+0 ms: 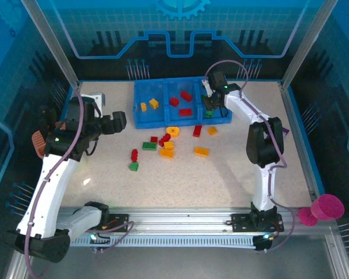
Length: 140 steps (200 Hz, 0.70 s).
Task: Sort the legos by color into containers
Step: Place the lego in the container.
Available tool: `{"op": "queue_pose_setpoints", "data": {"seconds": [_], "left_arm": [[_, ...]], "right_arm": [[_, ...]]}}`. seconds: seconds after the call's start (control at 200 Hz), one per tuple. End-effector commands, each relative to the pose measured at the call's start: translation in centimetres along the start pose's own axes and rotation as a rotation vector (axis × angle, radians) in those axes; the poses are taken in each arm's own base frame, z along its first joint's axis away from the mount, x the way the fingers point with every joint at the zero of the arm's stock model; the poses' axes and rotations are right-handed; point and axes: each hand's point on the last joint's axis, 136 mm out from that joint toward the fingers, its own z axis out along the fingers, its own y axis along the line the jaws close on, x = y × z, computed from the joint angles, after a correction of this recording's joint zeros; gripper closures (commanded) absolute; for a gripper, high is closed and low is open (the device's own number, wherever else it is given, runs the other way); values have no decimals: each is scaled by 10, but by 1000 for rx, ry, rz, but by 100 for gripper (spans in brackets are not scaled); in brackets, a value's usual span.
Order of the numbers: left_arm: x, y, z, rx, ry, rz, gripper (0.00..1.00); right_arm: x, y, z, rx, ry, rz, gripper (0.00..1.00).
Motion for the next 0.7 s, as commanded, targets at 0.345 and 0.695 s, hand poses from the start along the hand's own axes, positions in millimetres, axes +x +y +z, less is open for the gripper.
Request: {"op": "queue_pose_setpoints", "data": {"seconds": [0.345,0.695], "left_arm": [[6,14,-15,-43,-50,-108,10],[-3,5,-4,-7,-51,-93,9]], "right_arm": [[-58,-39,63,54,-83,-7,57],[-67,-28,18,29,-147,-16,43]]}}
